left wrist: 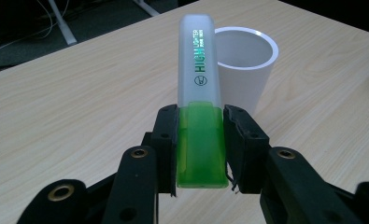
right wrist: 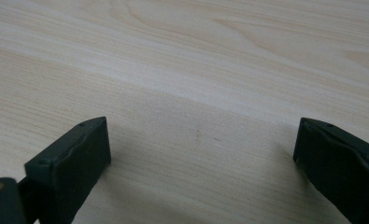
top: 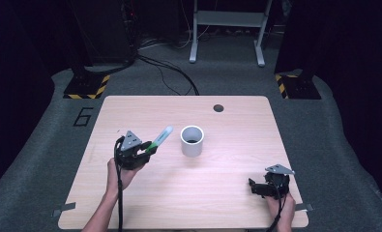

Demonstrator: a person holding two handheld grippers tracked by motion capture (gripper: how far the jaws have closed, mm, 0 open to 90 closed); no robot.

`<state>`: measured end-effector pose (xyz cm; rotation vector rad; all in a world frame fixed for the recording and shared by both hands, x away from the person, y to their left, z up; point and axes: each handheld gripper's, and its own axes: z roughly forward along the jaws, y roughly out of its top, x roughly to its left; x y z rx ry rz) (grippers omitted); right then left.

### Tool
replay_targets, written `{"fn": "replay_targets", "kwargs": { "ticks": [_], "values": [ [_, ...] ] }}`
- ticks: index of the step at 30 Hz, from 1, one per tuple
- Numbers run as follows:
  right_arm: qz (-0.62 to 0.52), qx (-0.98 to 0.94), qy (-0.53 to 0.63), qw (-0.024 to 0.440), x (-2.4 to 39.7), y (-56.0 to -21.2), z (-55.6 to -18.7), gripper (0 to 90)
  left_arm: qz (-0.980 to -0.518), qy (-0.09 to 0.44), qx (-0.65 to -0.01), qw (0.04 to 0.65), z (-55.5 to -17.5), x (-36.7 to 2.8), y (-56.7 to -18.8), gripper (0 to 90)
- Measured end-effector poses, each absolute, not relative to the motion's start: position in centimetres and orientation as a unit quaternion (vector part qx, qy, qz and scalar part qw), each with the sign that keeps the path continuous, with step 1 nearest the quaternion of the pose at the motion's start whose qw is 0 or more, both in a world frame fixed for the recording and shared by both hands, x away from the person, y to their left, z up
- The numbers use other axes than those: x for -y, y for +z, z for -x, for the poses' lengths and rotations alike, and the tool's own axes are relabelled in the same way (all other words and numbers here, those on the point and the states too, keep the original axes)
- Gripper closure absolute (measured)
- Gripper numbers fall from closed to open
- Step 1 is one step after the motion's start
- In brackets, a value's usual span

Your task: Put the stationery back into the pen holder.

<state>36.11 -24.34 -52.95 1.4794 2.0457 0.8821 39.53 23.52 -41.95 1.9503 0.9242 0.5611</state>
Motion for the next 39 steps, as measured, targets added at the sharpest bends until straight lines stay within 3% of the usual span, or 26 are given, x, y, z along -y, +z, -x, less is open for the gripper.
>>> {"fn": "replay_targets", "kwargs": {
  "ticks": [39],
  "values": [
    [-0.542,-0.742,0.321,0.229,24.3,-52.9,-36.0,3.8,-0.826,0.182,-0.326,0.423,-42.8,-19.4,-39.7,67.0]
  ]
}}
